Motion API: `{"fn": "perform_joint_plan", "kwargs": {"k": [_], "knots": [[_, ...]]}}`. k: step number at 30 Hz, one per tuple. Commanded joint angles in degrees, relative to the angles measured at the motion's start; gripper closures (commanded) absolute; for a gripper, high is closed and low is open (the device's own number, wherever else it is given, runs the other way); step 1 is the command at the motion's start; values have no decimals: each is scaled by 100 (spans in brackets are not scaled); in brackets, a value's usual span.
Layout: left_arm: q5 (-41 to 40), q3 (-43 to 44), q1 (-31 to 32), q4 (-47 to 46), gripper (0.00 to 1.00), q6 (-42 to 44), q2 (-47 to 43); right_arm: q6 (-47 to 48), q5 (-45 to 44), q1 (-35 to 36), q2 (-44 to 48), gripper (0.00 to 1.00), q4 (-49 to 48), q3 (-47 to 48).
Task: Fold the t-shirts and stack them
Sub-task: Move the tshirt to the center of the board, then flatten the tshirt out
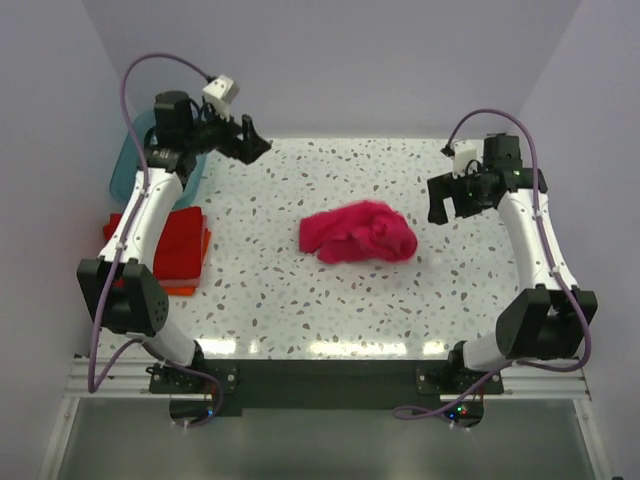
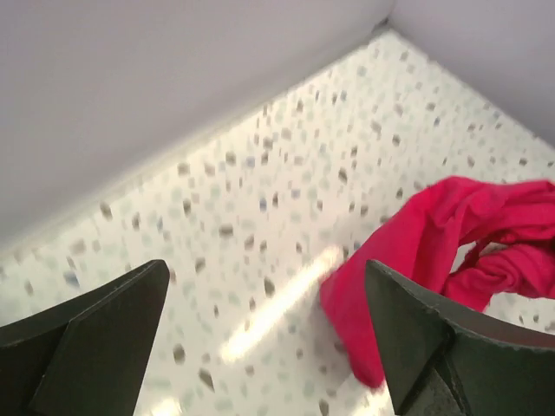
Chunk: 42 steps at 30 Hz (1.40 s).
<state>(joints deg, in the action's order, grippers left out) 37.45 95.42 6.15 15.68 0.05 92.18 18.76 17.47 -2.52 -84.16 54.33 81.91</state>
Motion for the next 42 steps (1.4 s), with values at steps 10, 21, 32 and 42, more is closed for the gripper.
{"fn": "perform_joint_plan", "kwargs": {"k": [10, 21, 32, 42], "knots": [[343, -1868, 790, 1851, 11, 1752, 634, 1041, 442, -73, -495, 1, 1440, -307], [-695, -639, 2213, 1157, 11, 1691, 2452, 822, -112, 243, -1427, 6, 1819, -851], [-748, 135, 2496, 884, 51, 1164, 3535, 470, 37, 508, -2297, 48, 1537, -1020], [131, 461, 1495, 1455, 100, 838, 2315, 1496, -850, 463, -2500, 100, 2415, 2087]]}}
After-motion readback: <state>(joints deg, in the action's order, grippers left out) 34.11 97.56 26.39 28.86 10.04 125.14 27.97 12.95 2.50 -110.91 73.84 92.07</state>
